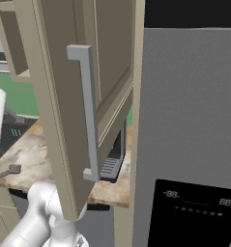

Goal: Open the cabinet, pick the kettle from the cabinet, and place it in the sink.

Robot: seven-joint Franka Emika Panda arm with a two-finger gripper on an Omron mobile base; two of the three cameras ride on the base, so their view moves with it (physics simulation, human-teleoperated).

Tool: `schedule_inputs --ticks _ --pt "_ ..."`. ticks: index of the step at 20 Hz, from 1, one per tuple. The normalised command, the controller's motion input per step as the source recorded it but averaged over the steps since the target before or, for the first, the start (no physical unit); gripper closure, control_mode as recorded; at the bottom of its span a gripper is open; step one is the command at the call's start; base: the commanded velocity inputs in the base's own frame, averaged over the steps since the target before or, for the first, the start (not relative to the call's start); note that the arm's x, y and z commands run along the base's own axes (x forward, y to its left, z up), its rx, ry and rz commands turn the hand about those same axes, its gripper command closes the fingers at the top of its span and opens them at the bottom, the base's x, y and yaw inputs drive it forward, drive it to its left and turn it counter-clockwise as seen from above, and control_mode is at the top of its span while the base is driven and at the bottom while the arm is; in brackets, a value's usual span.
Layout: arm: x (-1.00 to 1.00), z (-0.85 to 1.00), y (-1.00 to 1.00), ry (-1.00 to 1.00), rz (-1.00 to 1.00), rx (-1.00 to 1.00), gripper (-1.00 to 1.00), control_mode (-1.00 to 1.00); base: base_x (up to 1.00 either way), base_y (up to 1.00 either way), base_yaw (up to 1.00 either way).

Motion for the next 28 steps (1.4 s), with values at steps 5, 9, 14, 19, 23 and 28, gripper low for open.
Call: schedule_inputs --ticks 5,9,14,19,23,28 --pt "-0.02 0.19 0.36 0.15 0.34 -0.20 -1.00 -1.00 0.00 0.00 0.00" --pt "0.00 0.19 0.35 0.17 0.36 -0.21 -1.00 -1.00 0.00 0.00 0.00" --pt "0.00 0.17 0.31 0.19 0.35 -0.17 -1.00 -1.00 0.00 0.00 0.00" --pt "0.00 0.15 0.31 0.23 0.35 -0.16 -1.00 -1.00 0.00 0.00 0.00" --pt "0.04 0.13 0.28 0.29 0.36 -0.15 -1.00 -1.00 0.00 0.00 0.00" --pt "0.03 0.12 0.24 0.26 0.37 -0.14 -1.00 -1.00 0.00 0.00 0.00"
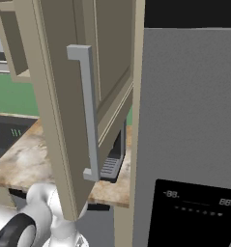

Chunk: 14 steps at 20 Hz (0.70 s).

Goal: Open the cabinet, pick the kettle from the cabinet, and place it in the sink.

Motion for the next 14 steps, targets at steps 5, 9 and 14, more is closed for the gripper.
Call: schedule_inputs --ticks 5,9,14 --pt "0.07 0.09 0.21 0.27 0.37 -0.12 -1.00 -1.00 0.00 0.00 0.00" --pt "0.09 0.07 0.19 0.23 0.37 -0.11 -1.00 -1.00 0.00 0.00 0.00" --pt "0.09 0.07 0.17 0.25 0.37 -0.10 -1.00 -1.00 0.00 0.00 0.00"
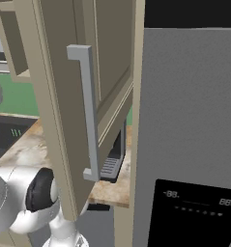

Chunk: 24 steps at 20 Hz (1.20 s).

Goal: Open the cabinet, pick the kettle from the cabinet, and place it in the sink.

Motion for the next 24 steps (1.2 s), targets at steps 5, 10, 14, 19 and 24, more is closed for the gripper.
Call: schedule_inputs --ticks 5,10,14,19,24 --pt "0.07 0.07 0.14 0.24 0.37 -0.10 -1.00 -1.00 0.00 0.00 0.00" --pt "0.06 0.07 0.11 0.27 0.37 -0.08 -1.00 -1.00 0.00 0.00 0.00" --pt "0.08 0.09 0.08 0.28 0.37 -0.05 -1.00 -1.00 0.00 0.00 0.00" --pt "0.09 0.04 0.05 0.20 0.25 -0.01 -1.00 -1.00 0.00 0.00 0.00" --pt "0.13 -0.03 0.00 -0.03 0.13 -0.05 -1.00 -1.00 0.00 0.00 0.00"
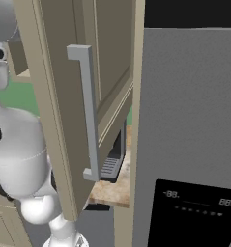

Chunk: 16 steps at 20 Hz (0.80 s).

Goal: Open the cabinet, pick the kettle from the cabinet, and place it in the sink.

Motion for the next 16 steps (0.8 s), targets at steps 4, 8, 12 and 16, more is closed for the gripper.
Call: schedule_inputs --ticks 4,8,12,16 --pt "0.13 -0.13 0.00 -0.18 0.01 -0.11 -1.00 -1.00 0.00 0.00 0.00" --pt "0.21 -0.10 0.00 -0.13 -0.01 -0.07 -1.00 -1.00 0.00 0.00 0.00" --pt "0.33 -0.01 0.00 0.00 -0.10 0.00 -1.00 -1.00 0.00 0.00 0.00" --pt "0.39 0.00 0.00 0.02 -0.11 0.00 -1.00 -1.00 0.00 0.00 0.00"
